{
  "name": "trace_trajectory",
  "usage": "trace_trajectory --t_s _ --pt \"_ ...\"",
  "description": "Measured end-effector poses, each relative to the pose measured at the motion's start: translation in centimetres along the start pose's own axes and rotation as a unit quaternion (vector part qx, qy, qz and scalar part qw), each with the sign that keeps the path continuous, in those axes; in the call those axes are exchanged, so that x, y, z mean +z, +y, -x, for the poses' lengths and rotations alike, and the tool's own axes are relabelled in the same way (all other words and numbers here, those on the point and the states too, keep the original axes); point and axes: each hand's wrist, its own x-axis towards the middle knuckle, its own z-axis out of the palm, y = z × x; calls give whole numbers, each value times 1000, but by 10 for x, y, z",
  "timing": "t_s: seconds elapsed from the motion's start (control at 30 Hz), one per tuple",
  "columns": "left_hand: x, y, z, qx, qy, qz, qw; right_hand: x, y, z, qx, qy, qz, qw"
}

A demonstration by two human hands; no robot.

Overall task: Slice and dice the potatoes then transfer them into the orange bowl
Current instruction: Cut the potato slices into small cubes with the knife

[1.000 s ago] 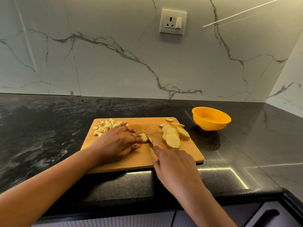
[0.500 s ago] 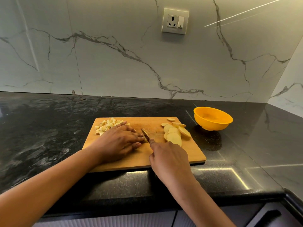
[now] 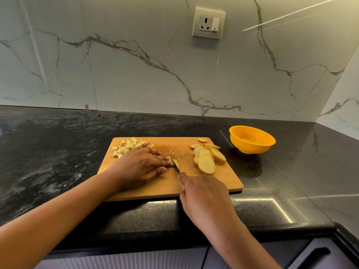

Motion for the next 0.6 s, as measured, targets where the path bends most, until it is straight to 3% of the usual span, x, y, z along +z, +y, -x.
trace_trajectory --t_s 0.23,0.6 --pt "0 -1 4 -13 44 29 999 7 -1 -19 36 27 -46 998" --pt "-2 2 5 -14 30 -13 999 7 -4 -20 14 32 -37 999"
